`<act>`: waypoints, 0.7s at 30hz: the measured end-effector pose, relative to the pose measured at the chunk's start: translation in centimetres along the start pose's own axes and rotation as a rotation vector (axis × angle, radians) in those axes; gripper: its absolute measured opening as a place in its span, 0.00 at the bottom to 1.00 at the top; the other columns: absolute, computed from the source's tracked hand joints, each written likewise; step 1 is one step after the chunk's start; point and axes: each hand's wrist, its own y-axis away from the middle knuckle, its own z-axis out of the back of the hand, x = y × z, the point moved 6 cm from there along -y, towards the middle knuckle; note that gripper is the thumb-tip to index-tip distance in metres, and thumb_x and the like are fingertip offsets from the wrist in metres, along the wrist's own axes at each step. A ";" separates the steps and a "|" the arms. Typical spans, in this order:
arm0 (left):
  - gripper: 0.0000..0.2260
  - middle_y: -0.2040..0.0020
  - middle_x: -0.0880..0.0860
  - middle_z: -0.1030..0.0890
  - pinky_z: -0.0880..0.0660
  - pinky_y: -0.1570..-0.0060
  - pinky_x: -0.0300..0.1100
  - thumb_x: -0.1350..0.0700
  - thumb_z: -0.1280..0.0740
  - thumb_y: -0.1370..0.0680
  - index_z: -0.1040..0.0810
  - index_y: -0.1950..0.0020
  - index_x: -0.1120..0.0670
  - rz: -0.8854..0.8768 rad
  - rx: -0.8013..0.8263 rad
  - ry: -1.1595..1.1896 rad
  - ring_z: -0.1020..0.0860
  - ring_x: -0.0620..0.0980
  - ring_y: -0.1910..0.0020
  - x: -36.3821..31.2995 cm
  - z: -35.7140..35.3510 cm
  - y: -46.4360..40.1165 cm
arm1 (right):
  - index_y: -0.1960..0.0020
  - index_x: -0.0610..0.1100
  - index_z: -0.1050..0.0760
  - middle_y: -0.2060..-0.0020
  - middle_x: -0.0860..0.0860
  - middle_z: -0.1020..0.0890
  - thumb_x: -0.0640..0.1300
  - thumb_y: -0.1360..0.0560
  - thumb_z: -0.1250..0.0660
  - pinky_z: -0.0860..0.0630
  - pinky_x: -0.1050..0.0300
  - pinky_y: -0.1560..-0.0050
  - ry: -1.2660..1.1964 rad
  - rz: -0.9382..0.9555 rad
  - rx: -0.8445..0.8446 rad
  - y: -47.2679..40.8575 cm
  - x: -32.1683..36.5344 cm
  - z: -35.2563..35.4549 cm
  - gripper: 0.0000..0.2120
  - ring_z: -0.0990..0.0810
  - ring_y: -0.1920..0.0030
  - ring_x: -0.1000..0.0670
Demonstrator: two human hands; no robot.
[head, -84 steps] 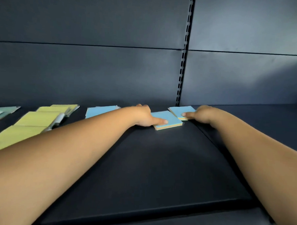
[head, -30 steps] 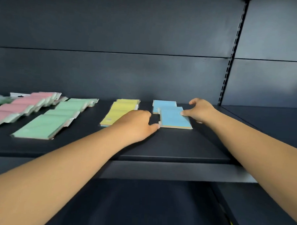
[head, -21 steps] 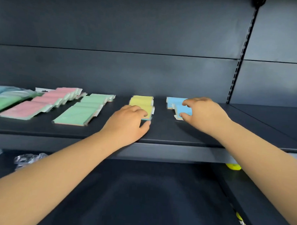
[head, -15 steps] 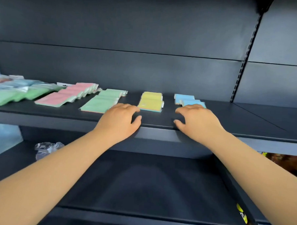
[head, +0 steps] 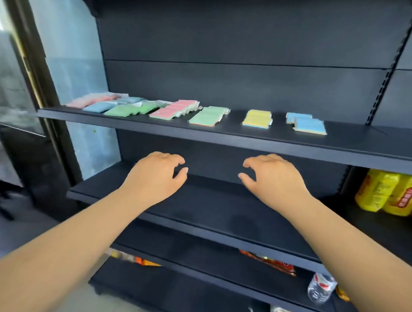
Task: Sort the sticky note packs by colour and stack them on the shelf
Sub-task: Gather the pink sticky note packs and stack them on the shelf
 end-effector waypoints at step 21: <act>0.18 0.36 0.52 0.24 0.33 0.37 0.44 0.49 0.42 0.21 0.27 0.34 0.53 0.136 -0.090 -0.137 0.30 0.51 0.35 29.9 9.0 -0.4 | 0.37 0.45 0.29 0.43 0.49 0.23 0.53 0.21 0.46 0.31 0.54 0.46 0.020 0.216 -0.071 -17.5 27.0 -1.8 0.18 0.29 0.40 0.46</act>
